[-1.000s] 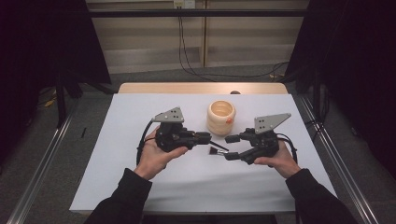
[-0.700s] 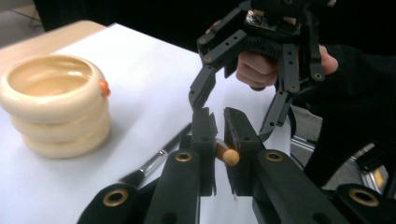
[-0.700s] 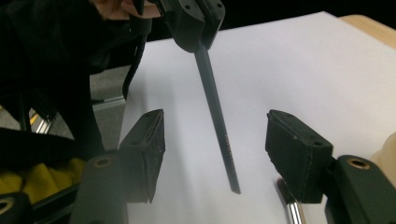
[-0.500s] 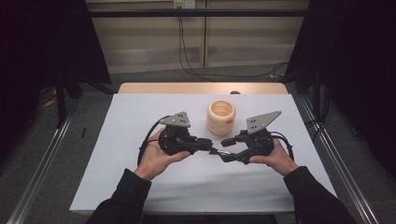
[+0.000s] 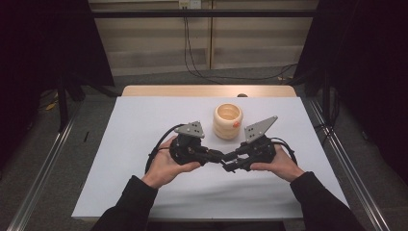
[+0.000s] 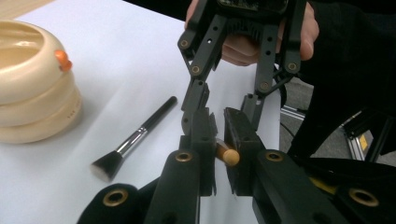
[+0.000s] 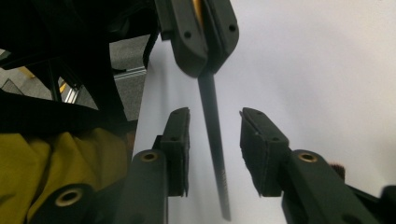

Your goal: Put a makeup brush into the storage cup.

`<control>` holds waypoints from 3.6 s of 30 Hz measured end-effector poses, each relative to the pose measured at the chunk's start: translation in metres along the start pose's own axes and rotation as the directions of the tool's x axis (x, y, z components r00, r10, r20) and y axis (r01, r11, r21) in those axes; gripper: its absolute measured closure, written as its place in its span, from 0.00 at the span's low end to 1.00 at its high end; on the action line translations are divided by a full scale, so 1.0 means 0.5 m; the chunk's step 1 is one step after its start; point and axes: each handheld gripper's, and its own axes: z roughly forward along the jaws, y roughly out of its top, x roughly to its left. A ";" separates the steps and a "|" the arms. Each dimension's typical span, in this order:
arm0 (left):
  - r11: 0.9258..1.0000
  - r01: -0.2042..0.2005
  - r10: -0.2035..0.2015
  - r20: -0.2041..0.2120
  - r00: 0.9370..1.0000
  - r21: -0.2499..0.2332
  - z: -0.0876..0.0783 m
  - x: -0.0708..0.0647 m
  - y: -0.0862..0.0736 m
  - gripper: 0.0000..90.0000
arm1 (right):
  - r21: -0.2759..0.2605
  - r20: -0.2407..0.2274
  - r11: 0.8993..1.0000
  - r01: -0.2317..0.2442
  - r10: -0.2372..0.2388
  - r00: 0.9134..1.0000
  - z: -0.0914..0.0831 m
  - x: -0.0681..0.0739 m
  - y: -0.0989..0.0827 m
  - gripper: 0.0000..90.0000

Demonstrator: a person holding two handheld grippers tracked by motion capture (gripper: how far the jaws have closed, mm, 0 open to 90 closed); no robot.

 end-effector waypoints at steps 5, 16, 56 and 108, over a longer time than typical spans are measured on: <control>1.000 -0.008 0.007 0.010 1.000 0.015 0.006 -0.002 0.000 0.93 | 0.004 -0.016 1.000 0.000 0.000 1.000 0.005 0.000 -0.001 0.77; 1.000 0.003 -0.003 0.026 1.000 0.027 0.021 -0.007 0.000 0.93 | 0.024 -0.056 1.000 0.020 -0.018 0.998 0.017 0.006 0.001 0.87; 0.983 -0.001 -0.008 -0.048 0.999 -0.184 0.019 0.009 -0.018 0.66 | -0.004 -0.016 1.000 0.024 -0.024 1.000 0.000 0.003 0.000 0.94; 0.930 0.047 -0.157 -0.280 0.947 -0.364 -0.077 -0.006 -0.151 0.03 | -0.180 0.142 0.984 -0.003 0.029 0.989 -0.044 -0.001 0.000 0.94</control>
